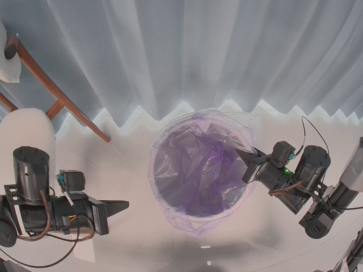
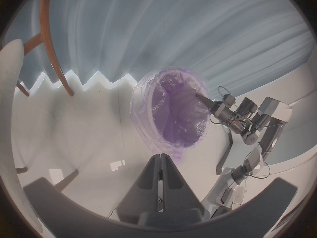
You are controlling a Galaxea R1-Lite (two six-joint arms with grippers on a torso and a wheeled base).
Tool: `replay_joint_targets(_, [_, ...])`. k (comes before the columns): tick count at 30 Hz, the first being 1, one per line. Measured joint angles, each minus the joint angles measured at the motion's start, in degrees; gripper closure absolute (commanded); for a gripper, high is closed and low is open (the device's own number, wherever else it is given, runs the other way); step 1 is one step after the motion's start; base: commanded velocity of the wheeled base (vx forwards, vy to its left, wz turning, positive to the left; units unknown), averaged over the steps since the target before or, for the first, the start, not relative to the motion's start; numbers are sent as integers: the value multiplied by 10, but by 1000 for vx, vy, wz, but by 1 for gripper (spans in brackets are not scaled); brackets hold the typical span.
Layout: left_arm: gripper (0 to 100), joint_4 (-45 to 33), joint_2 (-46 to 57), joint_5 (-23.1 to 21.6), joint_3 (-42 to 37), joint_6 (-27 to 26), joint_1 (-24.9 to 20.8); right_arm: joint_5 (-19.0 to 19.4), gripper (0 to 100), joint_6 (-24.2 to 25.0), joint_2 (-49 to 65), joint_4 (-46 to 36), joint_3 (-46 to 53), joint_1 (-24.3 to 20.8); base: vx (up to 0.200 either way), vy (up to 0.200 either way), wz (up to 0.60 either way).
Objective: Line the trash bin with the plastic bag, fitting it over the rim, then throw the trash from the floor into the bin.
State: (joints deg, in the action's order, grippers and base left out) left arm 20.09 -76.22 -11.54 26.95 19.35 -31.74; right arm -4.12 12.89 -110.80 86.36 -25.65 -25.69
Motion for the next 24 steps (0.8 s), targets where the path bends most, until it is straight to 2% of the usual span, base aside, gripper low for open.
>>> replay_joint_targets(1, [0,-9,-10,8,10,0,-3,0,100,-9,-10,10,0,3,0,0,0])
replay_joint_targets(7, [0,-62,-55,59,68,0,-10,-3,100,-28,-52,26,-3,17,0,0,0])
replay_joint_targets(15, [0,-69,-112,74,97,4,-48,-8,100,-30,-71,26,-6,21,0,0,0])
replay_joint_targets(24, [0,-91,-207,122,164,15,-74,-9,100,-29,-72,26,-8,20,0,0,0])
